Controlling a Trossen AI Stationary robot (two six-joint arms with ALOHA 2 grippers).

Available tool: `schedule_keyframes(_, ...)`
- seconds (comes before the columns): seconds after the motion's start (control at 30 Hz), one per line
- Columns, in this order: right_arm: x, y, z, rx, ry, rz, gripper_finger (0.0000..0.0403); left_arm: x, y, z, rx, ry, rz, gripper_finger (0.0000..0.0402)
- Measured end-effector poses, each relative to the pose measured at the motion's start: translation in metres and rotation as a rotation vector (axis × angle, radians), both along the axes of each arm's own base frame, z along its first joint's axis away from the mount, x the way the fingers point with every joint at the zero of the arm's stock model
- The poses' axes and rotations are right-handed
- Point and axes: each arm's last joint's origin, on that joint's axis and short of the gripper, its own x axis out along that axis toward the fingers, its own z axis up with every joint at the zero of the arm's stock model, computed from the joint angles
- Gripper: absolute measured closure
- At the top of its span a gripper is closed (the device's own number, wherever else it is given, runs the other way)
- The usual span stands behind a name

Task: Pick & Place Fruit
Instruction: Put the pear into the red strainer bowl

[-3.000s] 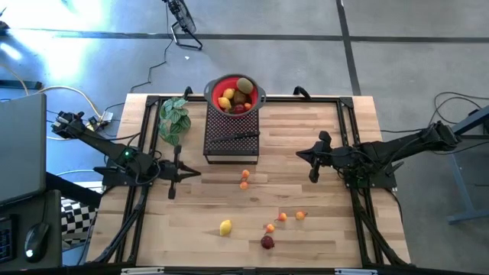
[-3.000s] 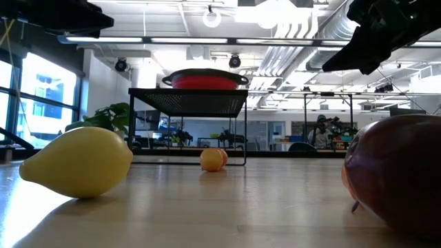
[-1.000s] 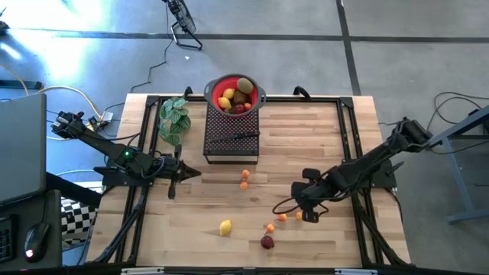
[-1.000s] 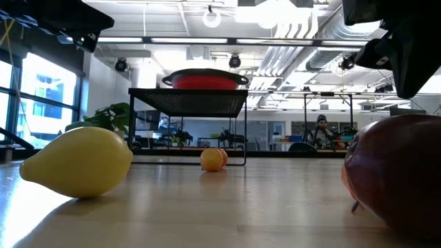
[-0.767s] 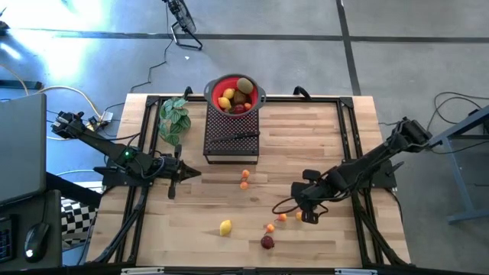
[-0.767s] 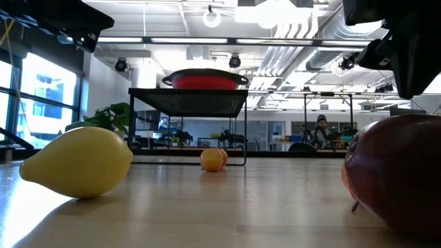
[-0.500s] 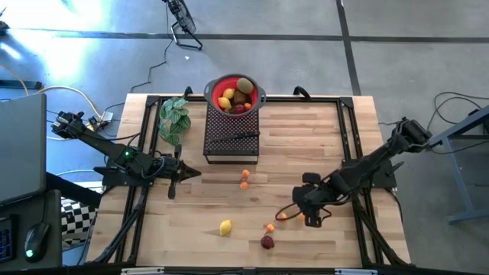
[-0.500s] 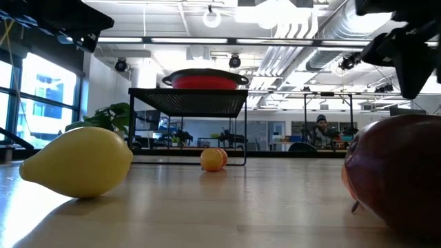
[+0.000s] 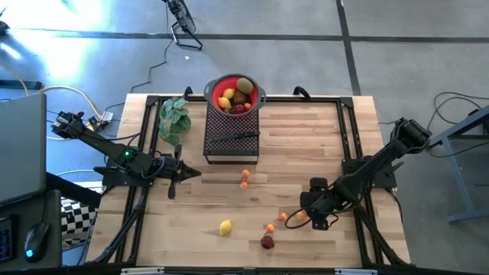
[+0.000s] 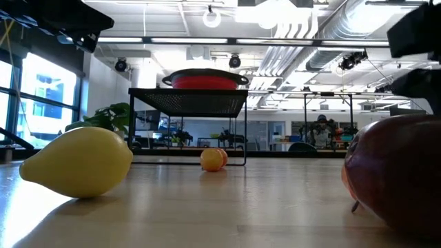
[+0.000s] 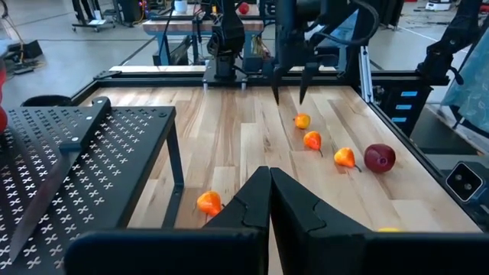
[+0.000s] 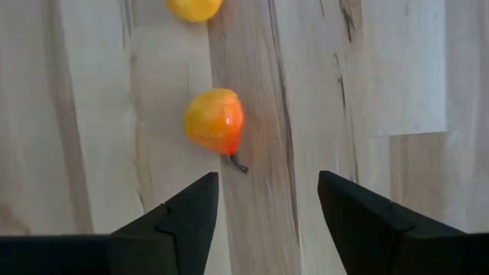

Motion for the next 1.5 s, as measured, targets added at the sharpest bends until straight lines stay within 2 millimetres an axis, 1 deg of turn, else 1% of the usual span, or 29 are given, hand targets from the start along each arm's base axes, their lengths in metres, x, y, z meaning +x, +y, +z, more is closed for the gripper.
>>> schedule_keyframes(0.13, -0.002, -0.001, -0.009, 0.011, -0.02, -0.006, 0.0187, 0.0, 0.0, 0.0, 0.0, 0.0, 0.0, 0.0398)
schedule_keyframes(0.27, 0.001, 0.001, -0.014, 0.025, -0.037, 0.005, 0.0187, 0.0, 0.0, 0.0, 0.0, 0.0, -0.001, 0.0398)
schedule_keyframes(0.53, 0.005, 0.007, -0.033, 0.032, 0.043, 0.048, 0.0187, 0.0, 0.0, 0.0, 0.002, 0.005, -0.001, 0.0398)
schedule_keyframes(0.67, 0.007, 0.011, -0.04, 0.026, 0.051, 0.06, 0.0187, 0.0, 0.0, -0.001, 0.003, 0.007, -0.001, 0.0398)
schedule_keyframes(1.07, 0.009, 0.014, -0.041, 0.032, 0.019, 0.058, 0.0189, 0.0, 0.0, -0.002, 0.011, 0.023, 0.0, 0.0398)
schedule_keyframes(1.23, 0.009, 0.014, -0.041, 0.03, 0.014, 0.057, 0.0205, 0.0, 0.0, -0.002, 0.011, 0.023, 0.0, 0.0398)
schedule_keyframes(1.5, 0.009, 0.013, -0.042, 0.015, 0.009, 0.031, 0.0259, 0.0, 0.0, -0.002, 0.011, 0.023, 0.0, 0.0398)
